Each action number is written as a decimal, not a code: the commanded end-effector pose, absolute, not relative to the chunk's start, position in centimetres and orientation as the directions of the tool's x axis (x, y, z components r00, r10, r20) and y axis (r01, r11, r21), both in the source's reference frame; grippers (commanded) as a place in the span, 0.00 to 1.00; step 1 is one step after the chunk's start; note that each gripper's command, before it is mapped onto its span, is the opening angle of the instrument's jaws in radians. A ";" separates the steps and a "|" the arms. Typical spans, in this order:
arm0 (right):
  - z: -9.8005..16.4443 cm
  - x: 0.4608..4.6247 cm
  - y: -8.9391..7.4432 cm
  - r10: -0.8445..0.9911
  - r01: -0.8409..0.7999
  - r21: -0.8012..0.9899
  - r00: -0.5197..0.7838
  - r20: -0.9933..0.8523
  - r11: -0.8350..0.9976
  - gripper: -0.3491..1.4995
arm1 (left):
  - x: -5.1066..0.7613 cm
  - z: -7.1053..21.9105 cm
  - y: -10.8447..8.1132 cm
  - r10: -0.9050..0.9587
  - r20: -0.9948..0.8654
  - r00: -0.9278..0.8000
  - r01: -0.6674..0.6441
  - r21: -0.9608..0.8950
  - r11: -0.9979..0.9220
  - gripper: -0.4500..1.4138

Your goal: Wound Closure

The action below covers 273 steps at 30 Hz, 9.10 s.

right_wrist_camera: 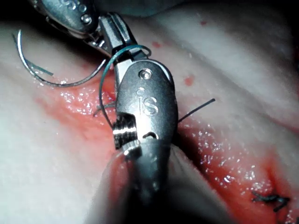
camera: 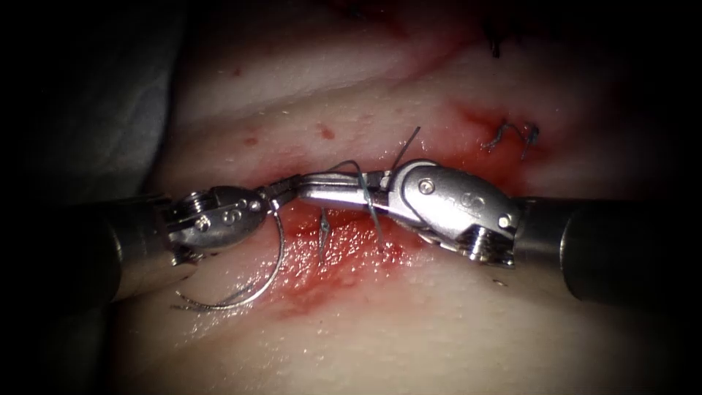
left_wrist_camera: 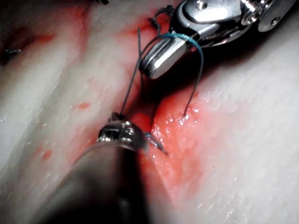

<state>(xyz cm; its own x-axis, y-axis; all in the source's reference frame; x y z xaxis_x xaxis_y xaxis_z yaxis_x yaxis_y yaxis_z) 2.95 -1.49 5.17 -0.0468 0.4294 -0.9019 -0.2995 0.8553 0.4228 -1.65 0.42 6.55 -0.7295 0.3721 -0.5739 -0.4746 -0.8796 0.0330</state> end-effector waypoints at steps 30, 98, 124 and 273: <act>5.9 2.89 -1.8 0.473 -0.440 0.330 0.271 -0.838 0.835 0.70 | -1.85 5.7 0.4 0.072 -0.550 -0.832 -0.264 0.279 -0.923 0.00; 6.2 2.46 -1.8 0.578 -0.302 0.681 -0.367 -0.729 0.667 0.56 | -2.05 6.9 -0.1 0.059 -0.447 -0.893 -0.209 0.295 -0.932 0.00; 6.2 2.21 -1.8 0.777 -0.638 0.747 -0.369 -0.510 0.187 0.58 | -2.63 6.7 0.0 0.050 -0.400 -0.915 -0.188 0.312 -0.931 0.00; 5.6 2.39 -3.6 0.642 -0.546 0.490 0.119 -0.758 0.679 0.78 | -1.85 6.9 1.8 0.100 -0.370 -0.924 -0.209 0.269 -0.940 0.00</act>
